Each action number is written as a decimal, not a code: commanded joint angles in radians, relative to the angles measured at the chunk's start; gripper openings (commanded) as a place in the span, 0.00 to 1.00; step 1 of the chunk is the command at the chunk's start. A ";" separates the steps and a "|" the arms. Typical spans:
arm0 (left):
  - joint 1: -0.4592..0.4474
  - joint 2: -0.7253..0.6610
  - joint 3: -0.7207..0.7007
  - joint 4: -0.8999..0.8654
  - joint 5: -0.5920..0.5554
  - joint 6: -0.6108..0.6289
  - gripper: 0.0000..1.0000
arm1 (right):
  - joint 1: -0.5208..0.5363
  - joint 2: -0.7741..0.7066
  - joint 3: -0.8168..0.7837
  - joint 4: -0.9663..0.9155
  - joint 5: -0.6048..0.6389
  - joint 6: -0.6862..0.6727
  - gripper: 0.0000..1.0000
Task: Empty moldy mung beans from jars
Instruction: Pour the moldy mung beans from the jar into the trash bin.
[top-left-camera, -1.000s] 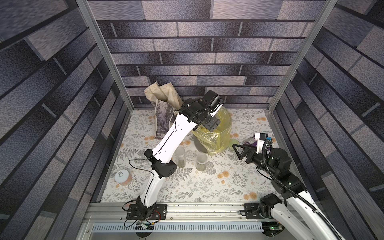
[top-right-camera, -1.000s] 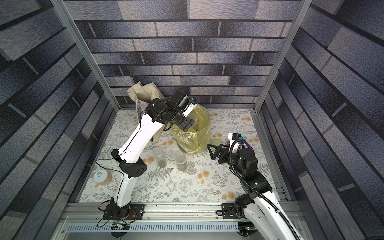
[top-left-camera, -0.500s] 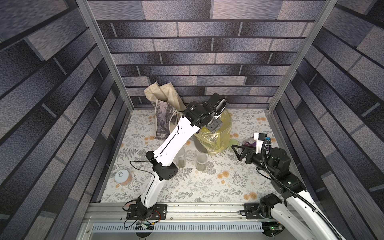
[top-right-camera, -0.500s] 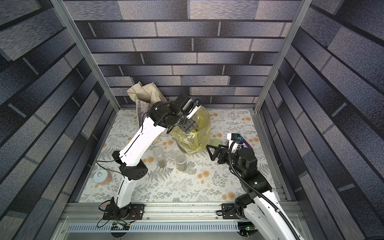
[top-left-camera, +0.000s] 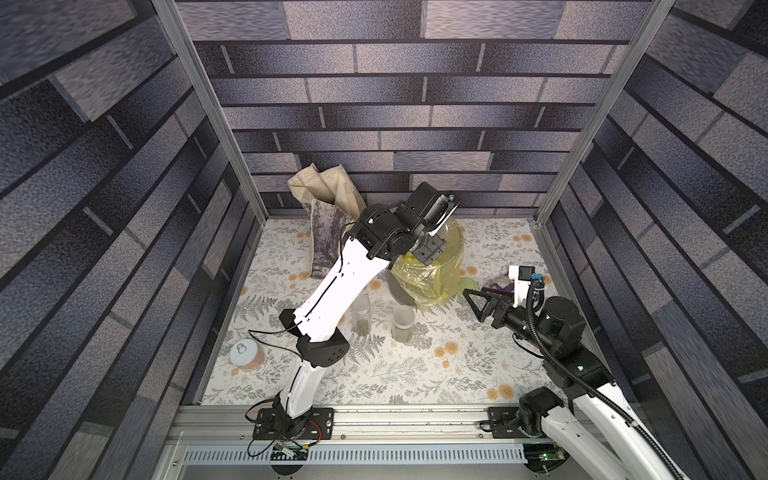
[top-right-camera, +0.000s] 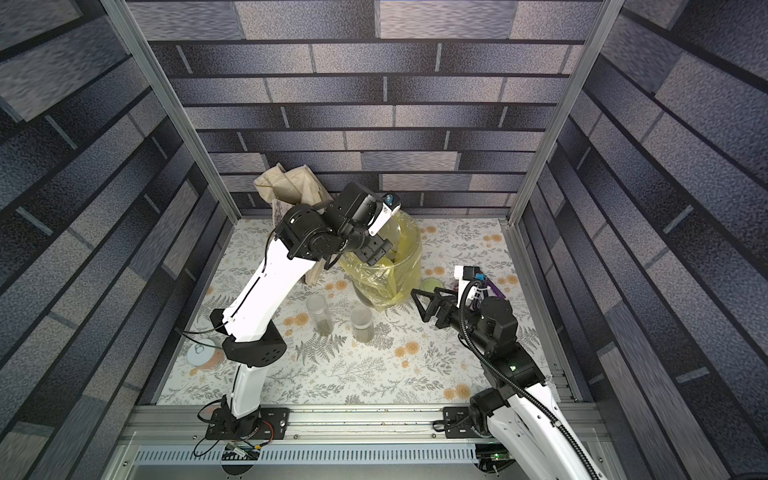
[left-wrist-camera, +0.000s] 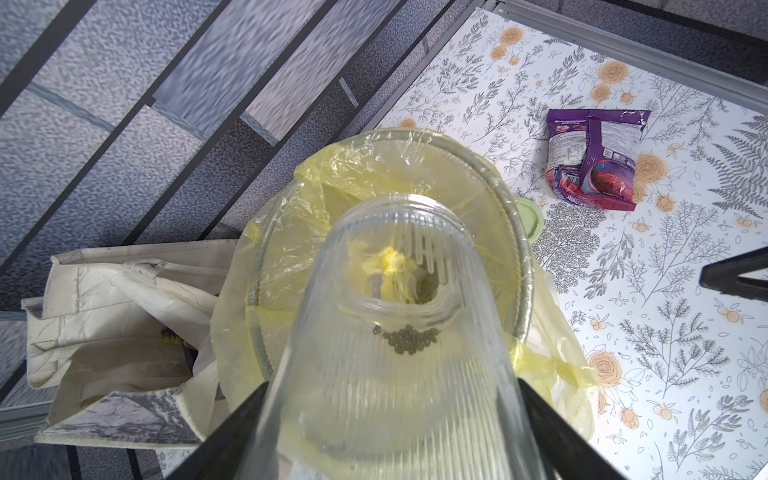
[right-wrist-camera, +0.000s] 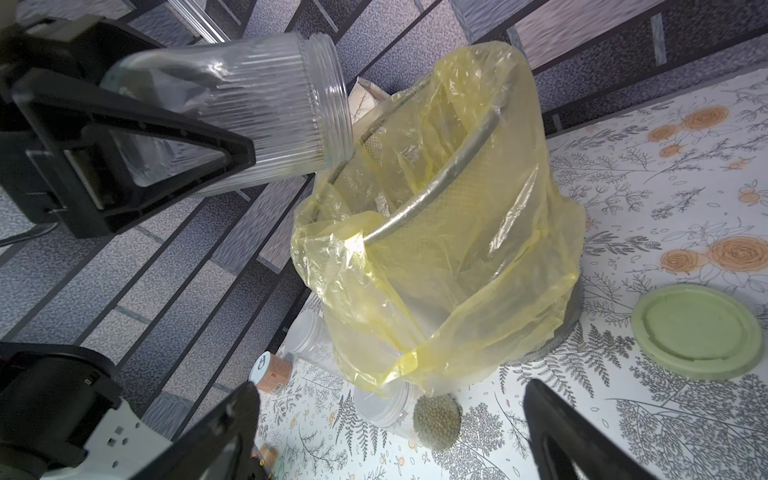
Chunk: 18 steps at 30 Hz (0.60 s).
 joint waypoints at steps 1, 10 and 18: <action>0.020 0.006 0.026 -0.011 -0.088 0.049 0.74 | 0.005 0.007 -0.013 0.038 -0.015 0.022 1.00; 0.045 0.025 -0.008 -0.035 -0.112 0.108 0.70 | 0.004 0.024 0.015 0.004 -0.012 -0.005 1.00; -0.008 -0.019 -0.235 0.255 -0.280 0.205 0.71 | 0.004 0.015 0.001 0.002 -0.008 -0.003 1.00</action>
